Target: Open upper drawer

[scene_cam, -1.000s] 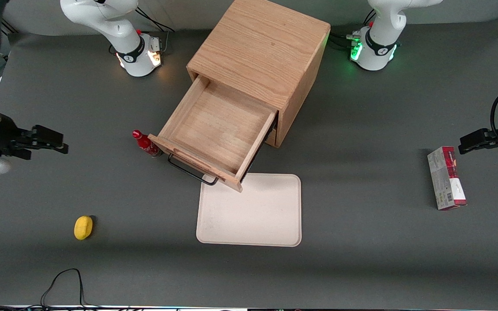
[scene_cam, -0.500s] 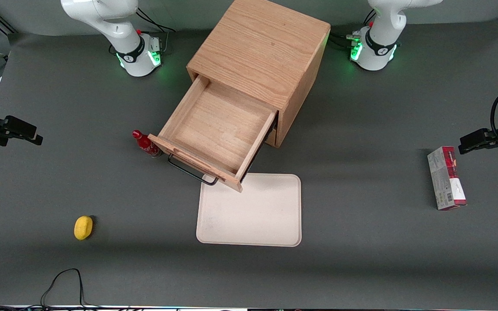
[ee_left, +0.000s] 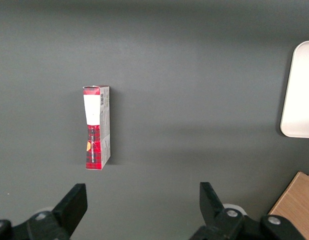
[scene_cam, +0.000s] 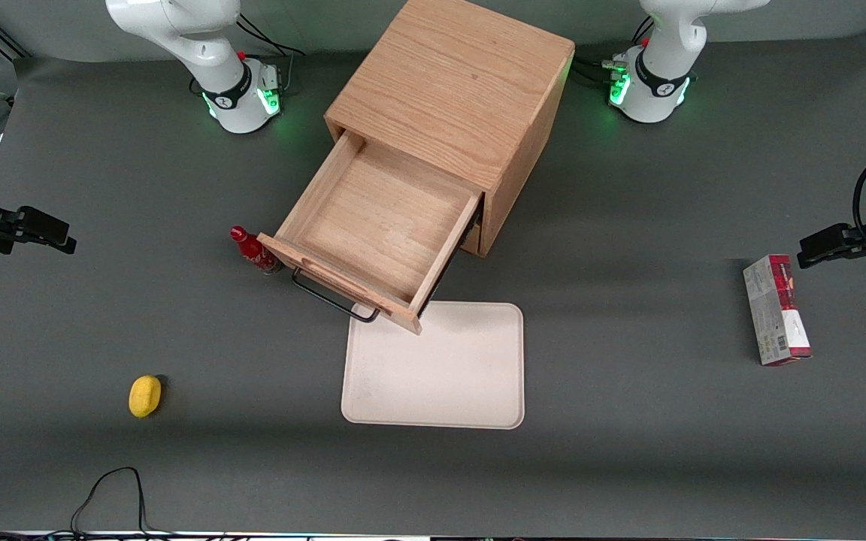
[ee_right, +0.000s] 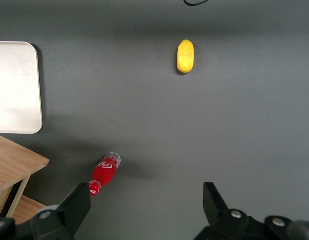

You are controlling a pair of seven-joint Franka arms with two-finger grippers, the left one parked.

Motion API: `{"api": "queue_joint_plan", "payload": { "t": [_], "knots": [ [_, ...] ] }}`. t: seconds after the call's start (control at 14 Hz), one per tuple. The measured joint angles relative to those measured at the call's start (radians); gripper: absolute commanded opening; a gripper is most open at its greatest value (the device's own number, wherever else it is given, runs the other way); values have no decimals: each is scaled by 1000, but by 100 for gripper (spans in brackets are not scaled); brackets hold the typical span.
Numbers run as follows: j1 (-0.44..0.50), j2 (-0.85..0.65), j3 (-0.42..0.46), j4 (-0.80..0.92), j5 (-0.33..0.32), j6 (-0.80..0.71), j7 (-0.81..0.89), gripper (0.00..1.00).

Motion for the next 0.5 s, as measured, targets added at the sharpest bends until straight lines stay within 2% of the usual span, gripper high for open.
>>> {"api": "queue_joint_plan", "payload": {
  "t": [0.5],
  "knots": [
    [-3, 0, -7, -5, -1, -1, 0, 100]
  ]
}}
